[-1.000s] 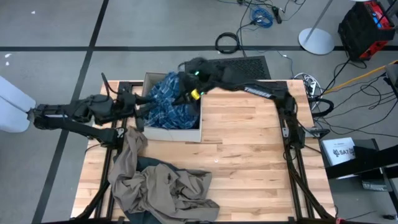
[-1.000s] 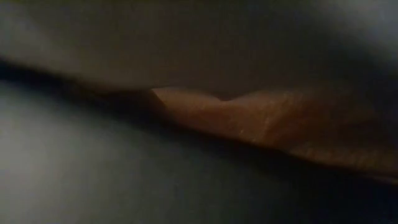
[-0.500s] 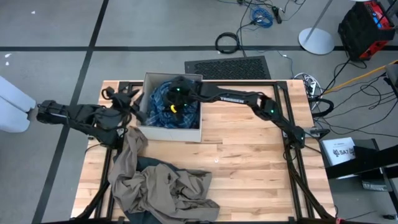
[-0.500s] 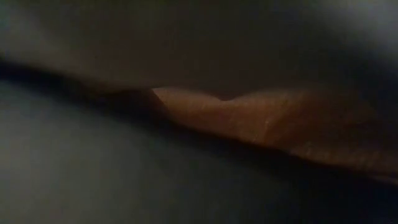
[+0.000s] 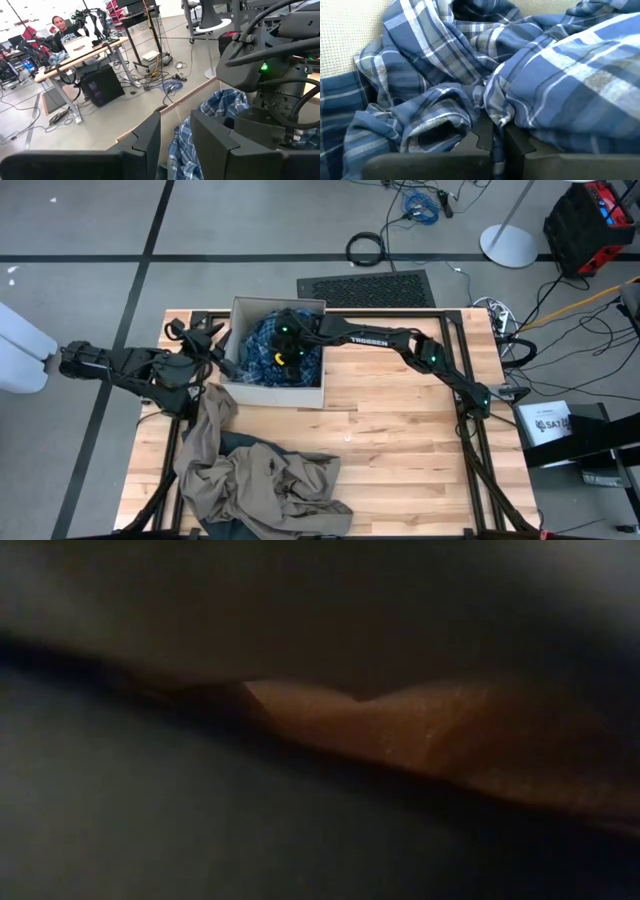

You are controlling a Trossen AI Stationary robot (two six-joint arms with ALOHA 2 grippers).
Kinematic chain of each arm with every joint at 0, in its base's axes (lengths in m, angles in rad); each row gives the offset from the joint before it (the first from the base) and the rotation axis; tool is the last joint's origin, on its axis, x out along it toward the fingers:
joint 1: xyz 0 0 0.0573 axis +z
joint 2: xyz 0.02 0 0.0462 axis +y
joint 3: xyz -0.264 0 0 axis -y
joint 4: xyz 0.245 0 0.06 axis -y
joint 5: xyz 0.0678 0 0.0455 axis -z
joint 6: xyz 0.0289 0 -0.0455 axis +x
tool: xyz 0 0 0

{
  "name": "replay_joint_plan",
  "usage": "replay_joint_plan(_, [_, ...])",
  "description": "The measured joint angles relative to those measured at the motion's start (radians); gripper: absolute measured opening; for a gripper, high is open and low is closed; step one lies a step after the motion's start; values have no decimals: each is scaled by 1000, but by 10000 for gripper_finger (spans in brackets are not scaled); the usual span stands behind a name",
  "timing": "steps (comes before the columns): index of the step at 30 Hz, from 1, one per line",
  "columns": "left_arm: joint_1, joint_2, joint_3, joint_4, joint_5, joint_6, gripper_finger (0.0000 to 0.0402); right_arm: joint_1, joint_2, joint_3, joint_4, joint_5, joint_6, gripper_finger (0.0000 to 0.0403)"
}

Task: Sort clothes
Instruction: Put the blue long sleeve into the white laundry bin

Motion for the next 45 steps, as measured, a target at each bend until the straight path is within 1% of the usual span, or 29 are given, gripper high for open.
replay_joint_plan(2, [0,0,0,0,0,0,116,0,-13,-2,3,4,-7,21])
replay_joint_plan(4, [0,0,0,0,0,0,116,0,-29,-4,4,8,-21,45])
replay_joint_plan(7, [0,0,0,0,4,0,116,0,-64,-6,2,15,-24,89])
replay_joint_plan(11, [0,0,0,0,5,1,116,-2,-110,-5,-14,15,31,150])
replay_joint_plan(15, [0,0,0,0,7,2,116,-3,-158,-6,-86,16,33,199])
replay_joint_plan(18, [0,0,0,0,8,2,116,-3,-199,-5,-154,35,23,221])
replay_joint_plan(22, [0,0,0,0,8,2,116,5,-242,-5,-246,185,-47,232])
replay_joint_plan(26, [0,0,0,0,9,1,116,43,-264,-5,-267,347,-153,233])
replay_joint_plan(29, [0,0,0,0,9,1,116,91,-274,-3,-285,505,-255,230])
replay_joint_plan(30, [0,0,0,1,9,1,116,103,-274,-3,-285,519,-271,228])
replay_joint_plan(31, [0,0,0,0,9,1,116,114,-275,-3,-279,496,-280,227])
replay_joint_plan(33, [0,0,0,0,9,1,116,132,-275,-3,-297,396,-316,225])
replay_joint_plan(35, [0,0,0,0,9,1,116,151,-278,-3,-331,381,-346,225])
replay_joint_plan(38, [0,0,0,0,9,1,116,175,-294,-3,-392,465,-351,225])
replay_joint_plan(42, [0,0,0,-1,9,2,116,191,-326,-3,-452,633,-364,225])
replay_joint_plan(45, [0,0,0,-1,9,2,116,193,-362,-3,-435,682,-377,224])
